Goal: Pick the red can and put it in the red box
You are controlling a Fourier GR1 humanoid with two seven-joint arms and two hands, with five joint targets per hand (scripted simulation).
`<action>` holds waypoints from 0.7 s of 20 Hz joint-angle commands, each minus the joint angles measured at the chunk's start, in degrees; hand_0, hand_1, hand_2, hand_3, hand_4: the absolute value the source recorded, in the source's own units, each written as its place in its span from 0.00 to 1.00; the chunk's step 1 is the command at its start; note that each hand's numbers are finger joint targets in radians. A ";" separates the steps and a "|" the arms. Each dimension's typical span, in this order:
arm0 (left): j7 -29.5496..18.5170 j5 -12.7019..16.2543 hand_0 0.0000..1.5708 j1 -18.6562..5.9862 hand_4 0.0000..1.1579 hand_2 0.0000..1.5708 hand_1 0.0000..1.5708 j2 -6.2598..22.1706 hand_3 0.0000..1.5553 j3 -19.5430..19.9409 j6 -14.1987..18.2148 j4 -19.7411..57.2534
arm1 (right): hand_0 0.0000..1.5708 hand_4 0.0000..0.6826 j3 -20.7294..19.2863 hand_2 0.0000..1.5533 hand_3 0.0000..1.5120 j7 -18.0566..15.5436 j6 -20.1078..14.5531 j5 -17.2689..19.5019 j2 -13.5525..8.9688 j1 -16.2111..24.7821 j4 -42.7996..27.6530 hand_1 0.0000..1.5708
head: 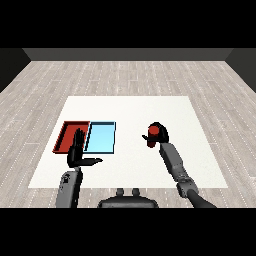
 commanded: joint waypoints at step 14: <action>6.62 -0.40 0.00 -8.80 0.00 0.00 0.00 -2.07 0.00 -15.95 7.14 5.75 | 0.91 0.95 14.37 0.93 0.94 12.82 -11.98 -3.10 4.65 11.74 -31.42 0.91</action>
